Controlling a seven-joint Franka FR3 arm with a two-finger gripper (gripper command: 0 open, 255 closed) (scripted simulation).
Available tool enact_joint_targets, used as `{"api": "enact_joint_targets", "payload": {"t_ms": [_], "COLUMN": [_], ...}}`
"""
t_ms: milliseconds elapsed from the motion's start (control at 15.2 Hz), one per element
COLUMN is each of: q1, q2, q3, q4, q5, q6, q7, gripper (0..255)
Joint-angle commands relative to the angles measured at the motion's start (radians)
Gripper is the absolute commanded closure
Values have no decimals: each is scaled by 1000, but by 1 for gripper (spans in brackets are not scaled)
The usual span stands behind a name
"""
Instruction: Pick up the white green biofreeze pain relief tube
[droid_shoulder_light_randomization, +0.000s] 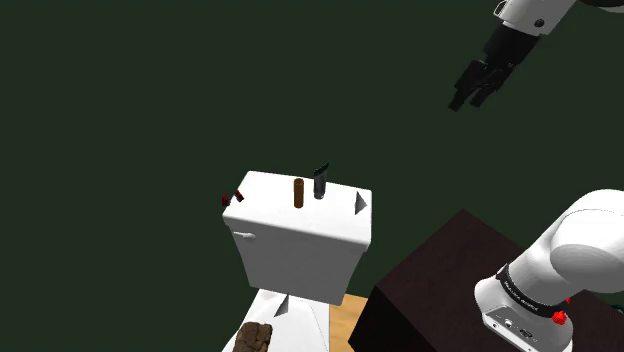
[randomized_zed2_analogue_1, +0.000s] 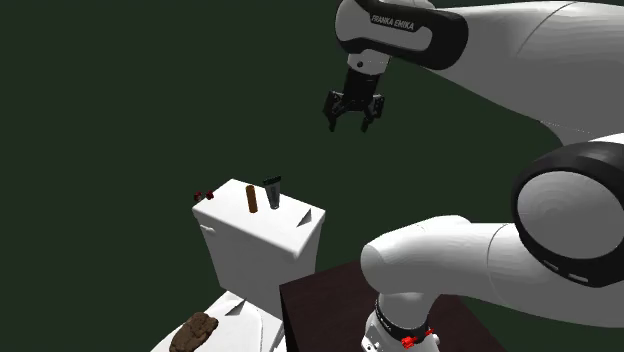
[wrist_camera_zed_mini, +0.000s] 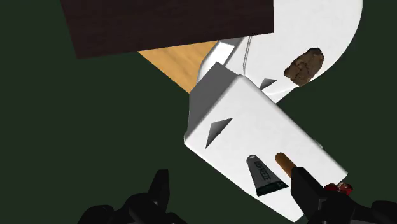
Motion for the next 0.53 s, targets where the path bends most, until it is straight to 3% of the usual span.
{"api": "enact_joint_targets", "payload": {"t_ms": [0, 462], "q1": [0, -36], "q2": [0, 152], "q3": [0, 145], "q4": [0, -36], "q5": [0, 119], "q6": [0, 148], "q7": [0, 326], "gripper": [0, 0]}}
